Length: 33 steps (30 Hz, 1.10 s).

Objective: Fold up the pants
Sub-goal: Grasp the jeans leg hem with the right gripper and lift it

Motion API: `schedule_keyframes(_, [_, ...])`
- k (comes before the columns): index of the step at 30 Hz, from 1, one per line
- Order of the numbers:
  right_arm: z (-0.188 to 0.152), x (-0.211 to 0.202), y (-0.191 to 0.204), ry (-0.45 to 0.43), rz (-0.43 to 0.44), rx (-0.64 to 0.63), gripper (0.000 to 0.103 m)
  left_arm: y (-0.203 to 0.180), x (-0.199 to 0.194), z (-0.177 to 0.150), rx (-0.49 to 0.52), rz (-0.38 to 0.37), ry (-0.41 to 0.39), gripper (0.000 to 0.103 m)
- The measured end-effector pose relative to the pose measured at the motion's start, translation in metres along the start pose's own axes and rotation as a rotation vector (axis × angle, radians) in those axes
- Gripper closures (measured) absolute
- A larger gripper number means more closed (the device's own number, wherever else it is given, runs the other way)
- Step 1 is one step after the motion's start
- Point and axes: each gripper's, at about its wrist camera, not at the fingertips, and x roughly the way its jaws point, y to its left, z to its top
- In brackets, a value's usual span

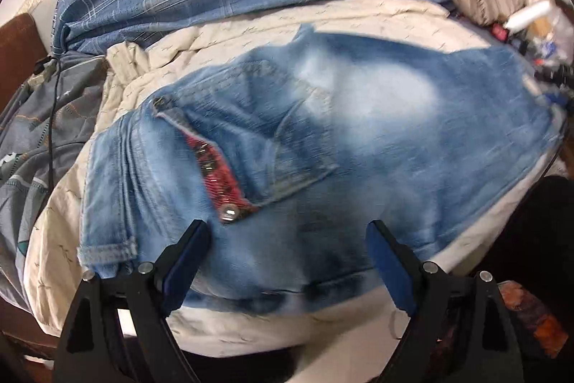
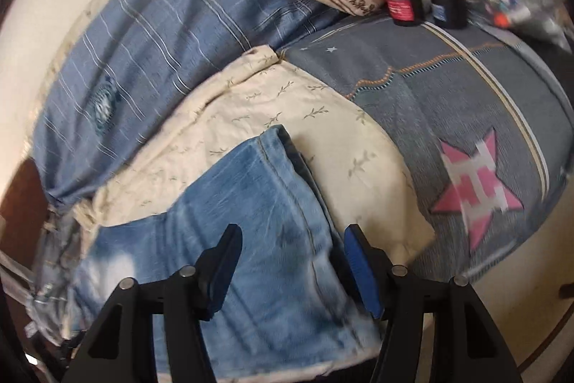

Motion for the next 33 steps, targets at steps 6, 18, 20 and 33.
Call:
schedule_keyframes(6, [-0.038,-0.020,-0.057,0.037,0.155,0.268,0.036,-0.035,-0.019,0.013,0.034,-0.107,-0.037,0.014])
schedule_keyframes(18, [-0.075,0.008,-0.083,0.086,0.289,0.470,0.035,-0.045,-0.009,0.026,0.034,-0.072,0.002,0.014])
schedule_keyframes(20, [-0.070,0.010,-0.075,0.076,0.277,0.453,0.033,-0.035,-0.005,0.025,0.006,-0.055,0.017,0.014])
schedule_keyframes(33, [-0.047,-0.009,-0.041,0.062,0.058,0.365,0.033,-0.012,-0.003,0.019,-0.039,-0.046,0.009,0.014])
